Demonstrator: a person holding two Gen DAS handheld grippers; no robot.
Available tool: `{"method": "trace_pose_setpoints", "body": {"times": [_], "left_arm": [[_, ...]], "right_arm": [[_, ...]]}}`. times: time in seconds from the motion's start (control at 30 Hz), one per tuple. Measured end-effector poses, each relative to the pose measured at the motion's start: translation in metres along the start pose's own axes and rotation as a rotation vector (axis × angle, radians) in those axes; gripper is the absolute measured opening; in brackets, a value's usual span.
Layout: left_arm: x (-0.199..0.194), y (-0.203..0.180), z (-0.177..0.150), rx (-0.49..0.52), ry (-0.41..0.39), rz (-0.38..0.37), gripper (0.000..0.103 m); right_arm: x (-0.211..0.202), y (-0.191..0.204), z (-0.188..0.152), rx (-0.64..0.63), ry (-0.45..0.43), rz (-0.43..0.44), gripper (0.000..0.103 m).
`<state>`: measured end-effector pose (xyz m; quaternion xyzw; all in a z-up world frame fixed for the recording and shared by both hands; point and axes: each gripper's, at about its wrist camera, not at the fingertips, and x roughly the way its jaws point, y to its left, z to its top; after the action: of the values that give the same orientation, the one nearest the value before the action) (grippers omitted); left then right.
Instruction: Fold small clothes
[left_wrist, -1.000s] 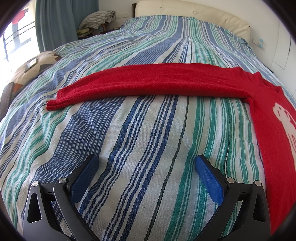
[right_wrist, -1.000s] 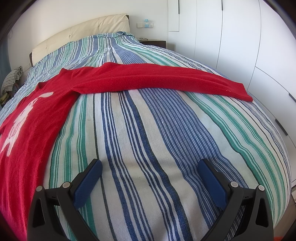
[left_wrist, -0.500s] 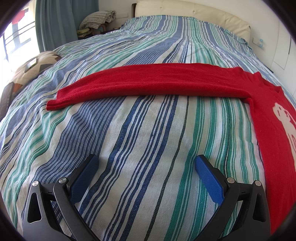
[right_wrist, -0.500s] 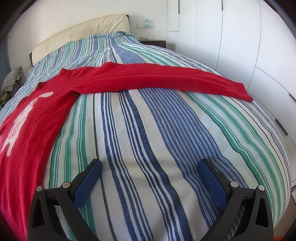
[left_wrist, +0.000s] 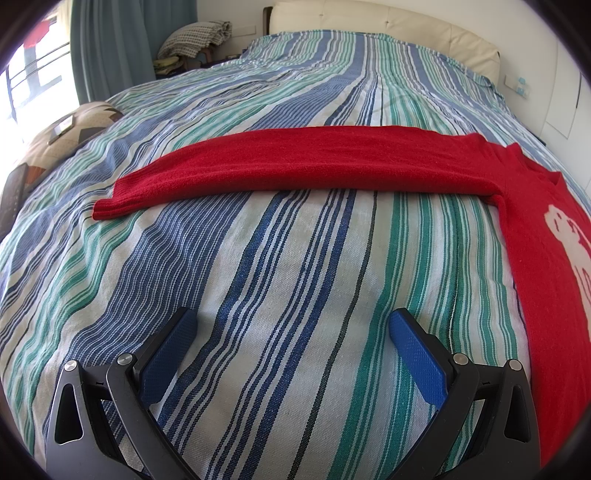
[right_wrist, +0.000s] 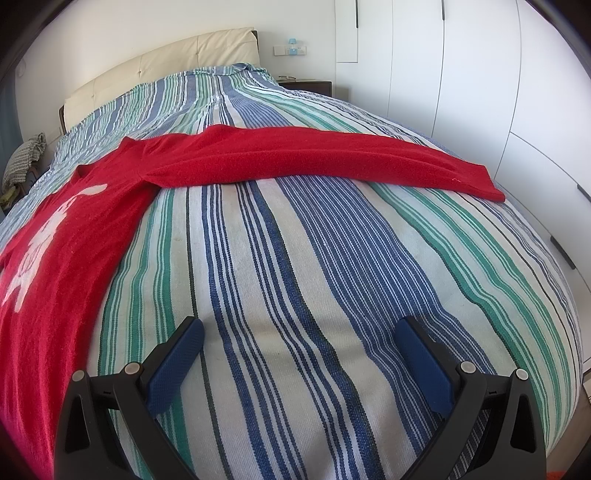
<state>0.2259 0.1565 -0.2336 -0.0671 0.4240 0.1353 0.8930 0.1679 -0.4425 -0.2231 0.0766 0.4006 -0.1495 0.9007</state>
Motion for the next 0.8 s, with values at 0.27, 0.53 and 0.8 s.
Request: {"method": "trace_pose_setpoints", "body": {"times": [0.27,0.53,0.8], "left_arm": [[0.0,0.0,0.0,0.0,0.0,0.0,0.103],[-0.0001,0.0001,0.0,0.0,0.0,0.0,0.103],[0.0001,0.0,0.0,0.0,0.0,0.0,0.103]], "right_arm": [[0.0,-0.0001,-0.0001,0.0,0.0,0.0,0.102],[0.0002,0.0,-0.0001,-0.001,-0.001,0.0,0.102],[-0.0002,0.0,-0.0013,0.001,-0.003,0.003,0.102]]}}
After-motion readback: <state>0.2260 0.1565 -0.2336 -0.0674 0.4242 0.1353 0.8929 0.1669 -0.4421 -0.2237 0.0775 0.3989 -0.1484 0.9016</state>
